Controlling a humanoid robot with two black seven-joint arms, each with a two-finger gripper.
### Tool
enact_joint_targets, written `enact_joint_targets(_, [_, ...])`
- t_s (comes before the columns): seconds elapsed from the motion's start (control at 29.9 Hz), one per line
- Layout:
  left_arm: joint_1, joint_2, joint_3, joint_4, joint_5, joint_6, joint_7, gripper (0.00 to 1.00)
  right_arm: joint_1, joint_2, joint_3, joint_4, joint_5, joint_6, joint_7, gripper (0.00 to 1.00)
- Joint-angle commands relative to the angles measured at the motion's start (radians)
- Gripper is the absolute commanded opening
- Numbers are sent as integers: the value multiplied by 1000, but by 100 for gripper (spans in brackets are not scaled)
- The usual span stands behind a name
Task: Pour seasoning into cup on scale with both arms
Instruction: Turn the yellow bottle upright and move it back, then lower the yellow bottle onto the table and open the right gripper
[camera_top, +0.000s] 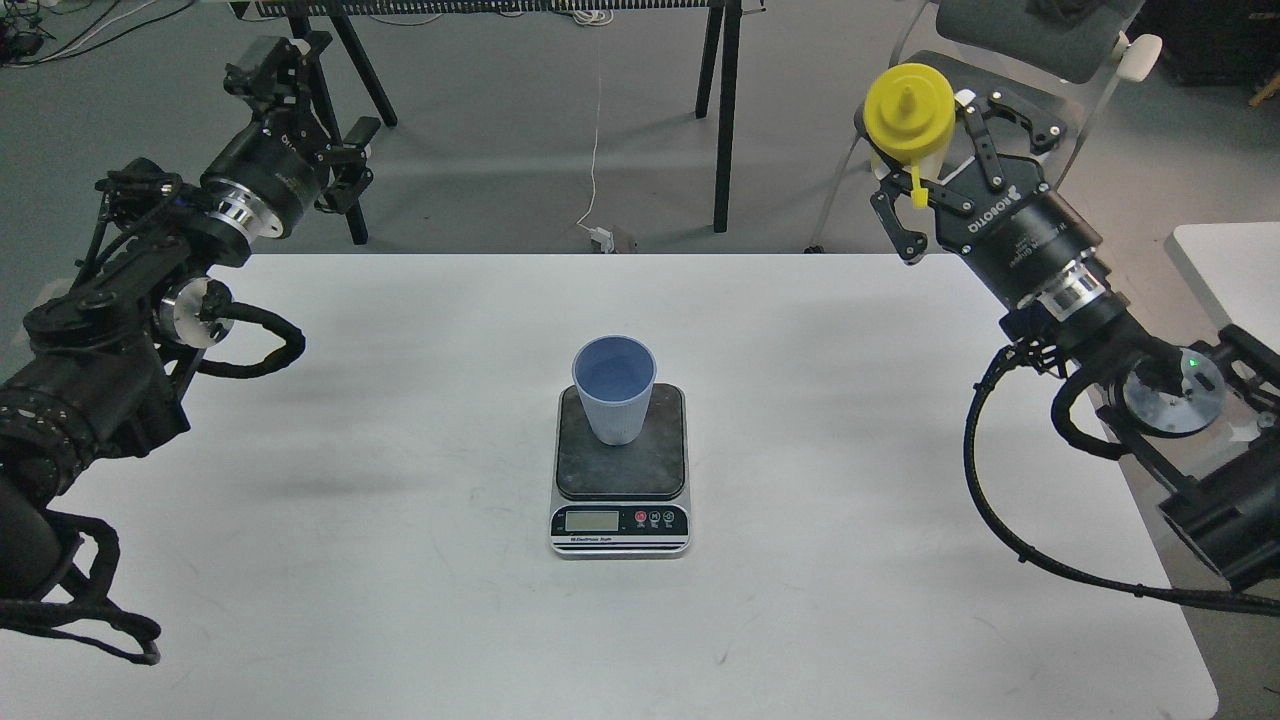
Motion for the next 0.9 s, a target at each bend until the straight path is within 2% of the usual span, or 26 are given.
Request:
enact_joint_targets(0.0, [-6, -3, 0, 2, 2, 0, 0, 95, -161, -2, 88, 61, 74, 0, 16, 15])
enact_joint_targets(0.17, [-11, -3, 3, 2, 3, 0, 0, 96, -410, 13, 232, 159, 109, 0, 27, 15])
enact_joint_targets(0.33, [-15, -5, 28, 2, 10, 0, 0, 96, -582, 84, 333, 196, 109, 0, 41, 15])
enact_joint_targets(0.6, [-19, -3, 28, 2, 10, 0, 0, 96, -613, 147, 347, 178, 109, 0, 51, 15])
enact_joint_targets(0.87, [-17, 1, 28, 2, 10, 0, 0, 96, -585, 216, 350, 58, 106, 0, 51, 15])
